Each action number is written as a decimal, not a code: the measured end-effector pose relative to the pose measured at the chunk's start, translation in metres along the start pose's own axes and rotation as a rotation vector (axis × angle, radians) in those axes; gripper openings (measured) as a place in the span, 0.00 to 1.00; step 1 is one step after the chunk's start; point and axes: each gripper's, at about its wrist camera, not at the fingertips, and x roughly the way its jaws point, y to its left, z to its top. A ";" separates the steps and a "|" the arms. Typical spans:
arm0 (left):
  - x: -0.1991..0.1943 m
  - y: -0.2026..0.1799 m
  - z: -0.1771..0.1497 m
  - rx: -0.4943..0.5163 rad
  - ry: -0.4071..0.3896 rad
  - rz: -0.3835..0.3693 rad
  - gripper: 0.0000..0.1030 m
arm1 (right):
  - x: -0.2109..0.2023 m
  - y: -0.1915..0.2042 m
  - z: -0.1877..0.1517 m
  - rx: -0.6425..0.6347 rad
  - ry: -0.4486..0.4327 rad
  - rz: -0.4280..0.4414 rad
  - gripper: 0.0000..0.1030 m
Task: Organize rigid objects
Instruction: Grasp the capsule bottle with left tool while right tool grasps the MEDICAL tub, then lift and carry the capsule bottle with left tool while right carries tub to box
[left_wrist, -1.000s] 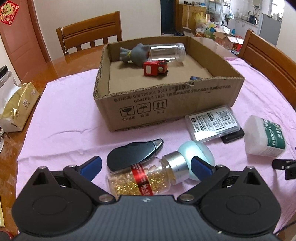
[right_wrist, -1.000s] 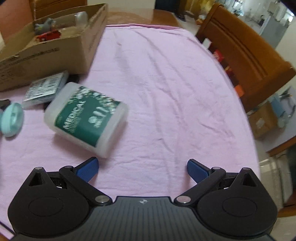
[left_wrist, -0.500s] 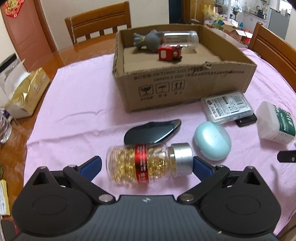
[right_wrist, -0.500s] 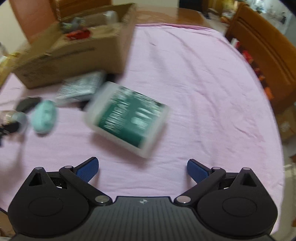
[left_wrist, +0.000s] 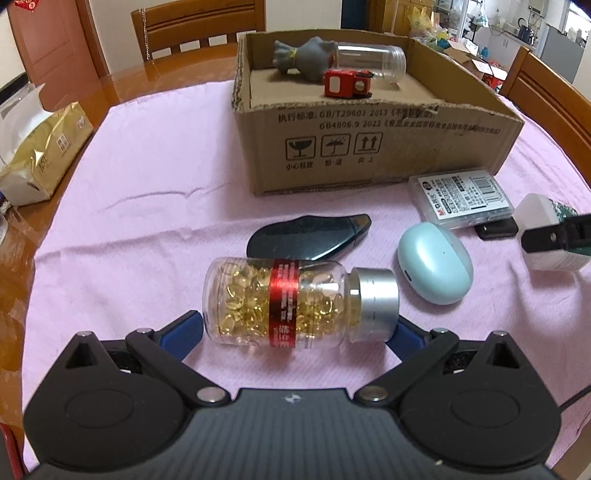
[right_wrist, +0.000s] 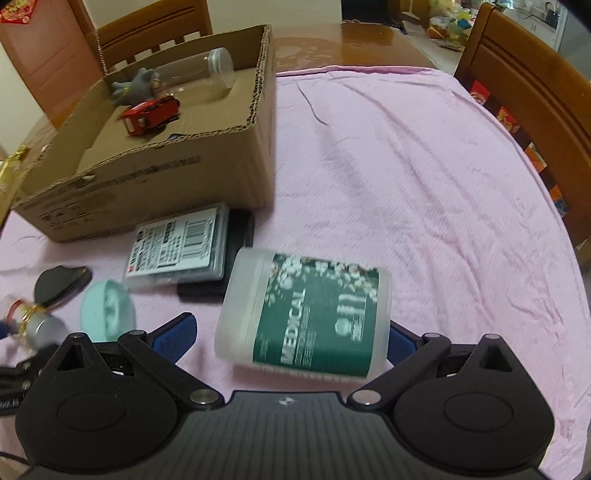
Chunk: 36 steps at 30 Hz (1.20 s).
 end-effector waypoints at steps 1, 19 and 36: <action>0.001 0.001 0.000 -0.002 0.002 -0.002 0.99 | 0.001 0.001 0.001 -0.007 -0.001 -0.015 1.00; 0.010 0.001 0.004 0.018 0.025 -0.014 0.99 | 0.012 -0.017 -0.002 -0.075 0.084 -0.103 1.00; 0.015 -0.005 0.016 -0.005 0.059 0.010 0.90 | 0.007 -0.017 -0.007 -0.075 0.053 -0.103 1.00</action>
